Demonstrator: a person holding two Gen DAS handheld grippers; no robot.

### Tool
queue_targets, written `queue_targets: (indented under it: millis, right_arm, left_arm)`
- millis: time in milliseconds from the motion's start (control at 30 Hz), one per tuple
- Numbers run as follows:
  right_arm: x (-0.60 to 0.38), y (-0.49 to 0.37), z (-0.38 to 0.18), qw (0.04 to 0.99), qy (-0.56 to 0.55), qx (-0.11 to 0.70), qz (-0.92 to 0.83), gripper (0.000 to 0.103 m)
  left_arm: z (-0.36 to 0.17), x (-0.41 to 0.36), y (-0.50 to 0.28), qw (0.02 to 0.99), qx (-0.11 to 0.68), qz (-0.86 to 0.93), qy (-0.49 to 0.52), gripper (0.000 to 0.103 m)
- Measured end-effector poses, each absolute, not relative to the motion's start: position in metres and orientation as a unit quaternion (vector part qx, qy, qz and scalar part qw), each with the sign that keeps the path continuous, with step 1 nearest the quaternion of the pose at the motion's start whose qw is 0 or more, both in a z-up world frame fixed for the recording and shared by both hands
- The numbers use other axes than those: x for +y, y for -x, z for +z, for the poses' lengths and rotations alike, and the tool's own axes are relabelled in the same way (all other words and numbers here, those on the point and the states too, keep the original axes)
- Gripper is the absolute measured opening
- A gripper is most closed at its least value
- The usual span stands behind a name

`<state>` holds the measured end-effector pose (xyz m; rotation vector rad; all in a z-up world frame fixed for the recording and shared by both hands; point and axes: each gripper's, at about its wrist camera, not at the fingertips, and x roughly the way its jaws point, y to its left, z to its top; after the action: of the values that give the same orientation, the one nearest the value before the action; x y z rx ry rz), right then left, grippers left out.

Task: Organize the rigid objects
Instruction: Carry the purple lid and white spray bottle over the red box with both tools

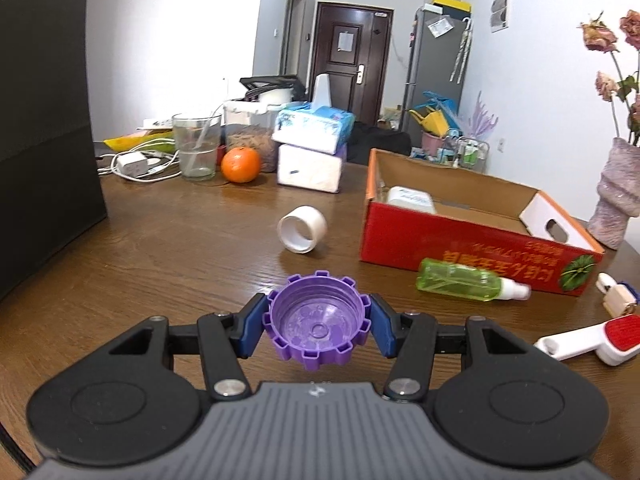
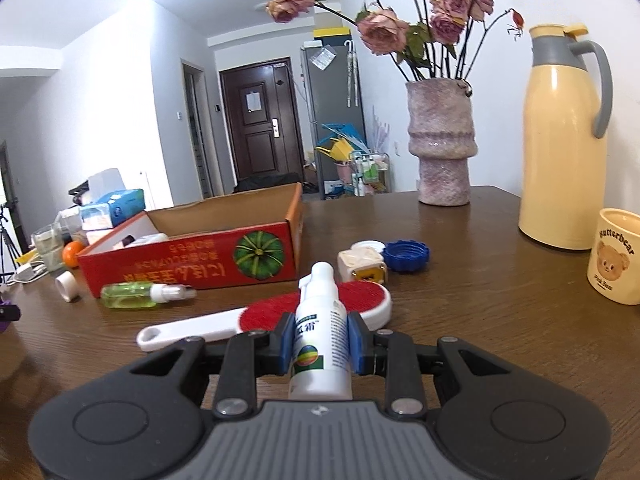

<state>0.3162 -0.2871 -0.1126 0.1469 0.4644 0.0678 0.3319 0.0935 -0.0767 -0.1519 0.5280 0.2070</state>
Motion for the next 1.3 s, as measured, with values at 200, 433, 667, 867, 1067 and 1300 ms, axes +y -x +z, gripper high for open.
queue_targets:
  millis: [200, 433, 667, 867, 1067, 1300]
  right_arm:
    - [-0.279, -0.317, -0.106, 0.971, -0.073, 0.223, 0.048, 0.027]
    - [-0.268, -0.319, -0.095, 0.973, -0.072, 0.211, 0.064, 0.027]
    - [-0.255, -0.325, -0.083, 0.974, -0.071, 0.199, 0.080, 0.027]
    - [-0.247, -0.333, -0.075, 0.975, -0.071, 0.191, 0.091, 0.027]
    - [-0.240, -0.344, -0.070, 0.975, -0.075, 0.184, 0.097, 0.027]
    - [-0.231, -0.360, -0.070, 0.974, -0.080, 0.183, 0.104, 0.027]
  left_arm:
    - [-0.066, 0.079, -0.333, 0.961, 0.251, 0.086, 0.073, 0.055]
    - [-0.052, 0.066, -0.338, 0.966, 0.239, 0.071, 0.070, 0.055]
    - [-0.042, 0.049, -0.346, 0.969, 0.233, 0.051, 0.065, 0.055]
    - [-0.035, 0.037, -0.356, 0.970, 0.229, 0.041, 0.064, 0.055]
    - [-0.035, 0.032, -0.367, 0.970, 0.232, 0.037, 0.065, 0.055]
    - [-0.037, 0.031, -0.385, 0.968, 0.238, 0.038, 0.070, 0.055]
